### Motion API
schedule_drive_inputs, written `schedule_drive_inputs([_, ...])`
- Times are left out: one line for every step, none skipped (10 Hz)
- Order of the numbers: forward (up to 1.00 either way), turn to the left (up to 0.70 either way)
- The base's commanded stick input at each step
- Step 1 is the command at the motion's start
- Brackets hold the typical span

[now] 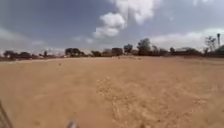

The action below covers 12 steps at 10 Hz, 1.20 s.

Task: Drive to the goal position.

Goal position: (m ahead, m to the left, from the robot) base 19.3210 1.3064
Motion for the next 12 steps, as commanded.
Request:
schedule_drive_inputs([0.7,0.0])
schedule_drive_inputs([0.7,0.0])
schedule_drive_inputs([0.7,0.0])
schedule_drive_inputs([0.7,0.0])
schedule_drive_inputs([0.7,0.13])
schedule_drive_inputs([0.7,0.27])
schedule_drive_inputs([0.7,0.21])
schedule_drive_inputs([0.7,0.03])
schedule_drive_inputs([0.7,0.0])
schedule_drive_inputs([0.7,0.0])
schedule_drive_inputs([0.7,0.0])
schedule_drive_inputs([0.7,0.0])
